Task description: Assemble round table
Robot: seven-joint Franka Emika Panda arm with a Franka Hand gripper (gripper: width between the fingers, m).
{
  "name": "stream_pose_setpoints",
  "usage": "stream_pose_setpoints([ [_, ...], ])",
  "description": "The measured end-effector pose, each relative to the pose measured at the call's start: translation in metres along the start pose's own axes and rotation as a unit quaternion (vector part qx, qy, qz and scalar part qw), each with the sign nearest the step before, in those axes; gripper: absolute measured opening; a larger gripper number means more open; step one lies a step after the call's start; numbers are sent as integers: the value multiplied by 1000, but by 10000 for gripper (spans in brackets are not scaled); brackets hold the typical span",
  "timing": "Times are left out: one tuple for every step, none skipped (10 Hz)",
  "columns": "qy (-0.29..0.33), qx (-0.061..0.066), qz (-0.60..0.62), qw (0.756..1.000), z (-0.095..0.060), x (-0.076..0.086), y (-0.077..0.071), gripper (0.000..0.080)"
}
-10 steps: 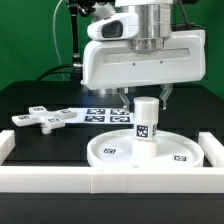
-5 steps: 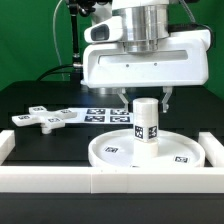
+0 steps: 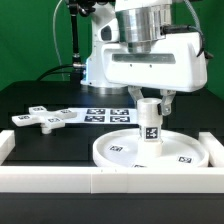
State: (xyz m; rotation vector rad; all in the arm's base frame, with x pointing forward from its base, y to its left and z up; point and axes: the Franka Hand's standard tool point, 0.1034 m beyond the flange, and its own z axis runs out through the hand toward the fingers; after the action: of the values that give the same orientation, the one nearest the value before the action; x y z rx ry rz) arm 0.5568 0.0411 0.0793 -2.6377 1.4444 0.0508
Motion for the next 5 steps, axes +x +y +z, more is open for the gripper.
stream_pose_setpoints([
  [-1, -2, 44, 999, 1, -1, -1, 406],
  [-3, -4, 67, 998, 1, -2, -2, 406],
  [-5, -3, 100, 995, 1, -4, -3, 406],
  [-7, -1, 121, 993, 1, -5, -3, 406],
  [-7, -1, 119, 993, 1, -5, -4, 407],
])
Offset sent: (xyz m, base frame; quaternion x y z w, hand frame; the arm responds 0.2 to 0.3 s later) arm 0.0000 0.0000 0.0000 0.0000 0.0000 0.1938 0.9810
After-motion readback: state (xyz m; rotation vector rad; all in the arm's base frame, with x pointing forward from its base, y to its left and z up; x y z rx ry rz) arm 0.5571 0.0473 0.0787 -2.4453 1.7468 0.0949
